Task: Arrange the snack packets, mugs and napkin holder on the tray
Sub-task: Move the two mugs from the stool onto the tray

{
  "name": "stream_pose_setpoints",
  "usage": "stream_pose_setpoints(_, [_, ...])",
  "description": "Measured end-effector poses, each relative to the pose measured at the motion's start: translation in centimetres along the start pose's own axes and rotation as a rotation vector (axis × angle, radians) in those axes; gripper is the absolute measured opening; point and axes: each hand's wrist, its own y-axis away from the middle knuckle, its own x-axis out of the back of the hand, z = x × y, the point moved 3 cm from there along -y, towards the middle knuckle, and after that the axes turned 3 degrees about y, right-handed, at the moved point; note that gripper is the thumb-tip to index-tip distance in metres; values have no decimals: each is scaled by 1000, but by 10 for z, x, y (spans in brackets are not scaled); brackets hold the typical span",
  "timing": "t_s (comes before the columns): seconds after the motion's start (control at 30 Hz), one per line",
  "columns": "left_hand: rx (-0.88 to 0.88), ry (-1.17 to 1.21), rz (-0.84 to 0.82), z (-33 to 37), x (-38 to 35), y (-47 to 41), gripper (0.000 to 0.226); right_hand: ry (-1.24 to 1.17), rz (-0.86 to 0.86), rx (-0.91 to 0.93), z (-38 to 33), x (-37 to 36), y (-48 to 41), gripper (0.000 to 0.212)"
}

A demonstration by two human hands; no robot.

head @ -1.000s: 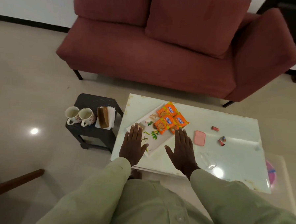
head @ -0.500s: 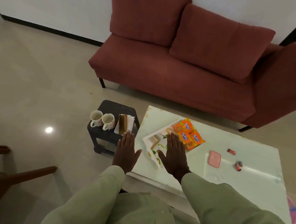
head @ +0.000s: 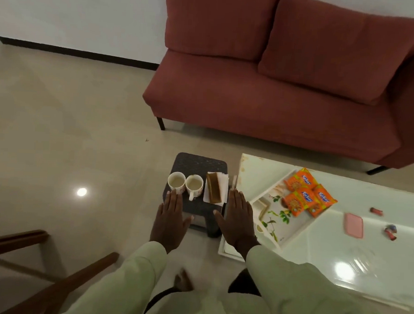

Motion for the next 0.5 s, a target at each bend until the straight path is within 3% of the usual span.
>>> stream_pose_setpoints(0.17, [65,140,-51,-31,4,-24,78,-77,-37,-13,-24,-13,-16,82])
stream_pose_setpoints(0.27, [191,331,-107,-37,3,-40,69,-191,-122,-74,-30,-17,-33,78])
stream_pose_setpoints(0.4, [357,760,-14,-41,8,-63,20,-662,-332,-331,-36,-27,-62,53])
stream_pose_setpoints(0.5, [760,1227,-248,-51,-1,-77,14,-1065,-379,-670,-42,-41,-80,33])
